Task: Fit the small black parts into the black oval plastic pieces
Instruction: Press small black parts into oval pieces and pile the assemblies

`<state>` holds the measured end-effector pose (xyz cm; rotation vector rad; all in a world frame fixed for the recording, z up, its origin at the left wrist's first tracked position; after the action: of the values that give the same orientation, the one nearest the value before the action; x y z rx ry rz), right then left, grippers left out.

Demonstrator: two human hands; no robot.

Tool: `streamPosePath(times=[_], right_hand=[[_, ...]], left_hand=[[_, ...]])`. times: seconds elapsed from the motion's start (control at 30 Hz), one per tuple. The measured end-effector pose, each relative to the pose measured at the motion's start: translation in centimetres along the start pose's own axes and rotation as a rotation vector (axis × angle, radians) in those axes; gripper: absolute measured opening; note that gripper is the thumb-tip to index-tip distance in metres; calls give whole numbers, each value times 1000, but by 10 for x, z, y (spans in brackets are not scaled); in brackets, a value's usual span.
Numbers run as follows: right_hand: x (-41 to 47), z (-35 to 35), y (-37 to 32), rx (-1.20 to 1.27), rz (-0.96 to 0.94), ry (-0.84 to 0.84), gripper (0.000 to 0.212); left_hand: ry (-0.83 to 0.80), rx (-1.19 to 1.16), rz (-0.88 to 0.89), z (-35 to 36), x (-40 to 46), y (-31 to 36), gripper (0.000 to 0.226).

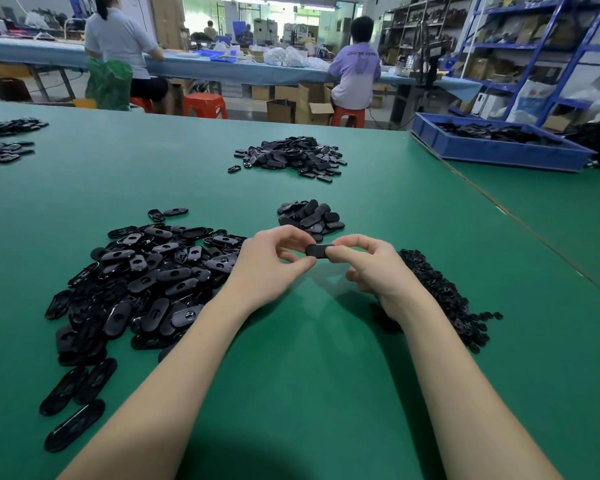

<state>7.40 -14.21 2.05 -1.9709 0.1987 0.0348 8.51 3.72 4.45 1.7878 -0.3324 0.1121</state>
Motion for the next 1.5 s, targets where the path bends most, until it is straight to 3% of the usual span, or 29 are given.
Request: streamPosePath(times=[0.2, 0.53, 0.83, 1.07, 1.27, 1.4, 1.5], right_hand=[[4, 5, 4, -131, -9, 36, 23], [10, 9, 10, -292, -19, 26, 21], [12, 10, 12, -303, -21, 24, 21], [11, 11, 10, -394, -31, 25, 20], [9, 13, 7, -538, -47, 69, 20], [7, 15, 4, -662, -62, 111, 18], [6, 17, 0, -735, -85, 134, 15]], left_hand=[[192, 227, 66, -16, 36, -1, 16], [291, 323, -206, -6, 111, -32, 16], [310, 308, -141, -9, 94, -22, 29], [209, 243, 60, -1, 31, -11, 9], [176, 373, 134, -32, 19, 0, 8], [216, 470, 85, -73, 22, -2, 8], [219, 620, -52, -94, 23, -16, 24]])
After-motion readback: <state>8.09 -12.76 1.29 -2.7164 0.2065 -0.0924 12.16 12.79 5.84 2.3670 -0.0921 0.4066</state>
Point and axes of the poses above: each hand's wrist, its own x-axis towards the middle knuckle, its own z-axis out of the palm, y = z × x, the point moved 9 cm from there along x, towards the middle knuckle, and after that the axes turned 12 degrees about -x, right-handed, at the moved point
